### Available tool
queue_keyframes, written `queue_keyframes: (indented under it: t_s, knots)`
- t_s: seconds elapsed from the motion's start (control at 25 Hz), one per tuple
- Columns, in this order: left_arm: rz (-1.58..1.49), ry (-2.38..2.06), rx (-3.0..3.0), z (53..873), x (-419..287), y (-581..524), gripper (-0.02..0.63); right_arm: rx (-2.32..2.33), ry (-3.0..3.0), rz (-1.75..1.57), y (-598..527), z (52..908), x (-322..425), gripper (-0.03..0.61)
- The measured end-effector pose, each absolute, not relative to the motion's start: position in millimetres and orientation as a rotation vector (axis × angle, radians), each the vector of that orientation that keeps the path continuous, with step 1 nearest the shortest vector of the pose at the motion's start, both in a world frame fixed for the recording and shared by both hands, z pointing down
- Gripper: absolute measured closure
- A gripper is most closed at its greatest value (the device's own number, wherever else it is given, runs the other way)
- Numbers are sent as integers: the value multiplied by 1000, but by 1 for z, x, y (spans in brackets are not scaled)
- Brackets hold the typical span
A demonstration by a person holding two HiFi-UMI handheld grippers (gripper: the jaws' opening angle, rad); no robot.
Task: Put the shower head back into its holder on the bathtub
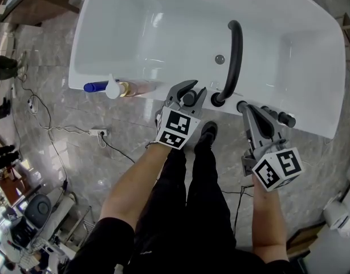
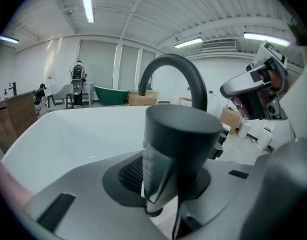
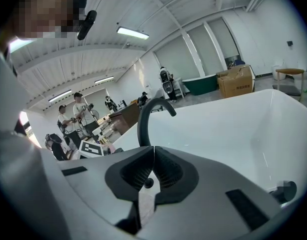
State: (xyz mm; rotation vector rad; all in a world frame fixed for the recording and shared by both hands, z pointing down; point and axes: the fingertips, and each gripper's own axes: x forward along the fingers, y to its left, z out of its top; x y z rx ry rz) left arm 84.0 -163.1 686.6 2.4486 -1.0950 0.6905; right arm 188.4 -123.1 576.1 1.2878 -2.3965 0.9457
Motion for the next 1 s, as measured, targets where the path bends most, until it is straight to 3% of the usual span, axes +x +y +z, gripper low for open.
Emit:
queue_keyframes:
  t_s: [0.2,0.56,0.76,1.0]
  knots:
    - [705,-1082,2444,673,74,-152,438,1316,-2376,957,-121,562,181,560]
    - [641,-1058,2486,604,65,-122,417,1374,-2396,907,-113,498,165,561]
    - [560,-1105,2482,545,35,-110,417,1405,-2398,837,-108,437,151,561]
    - [475,-1144,2468,479,-8,-86,467,1451,-2415,806,-84,373,136,561]
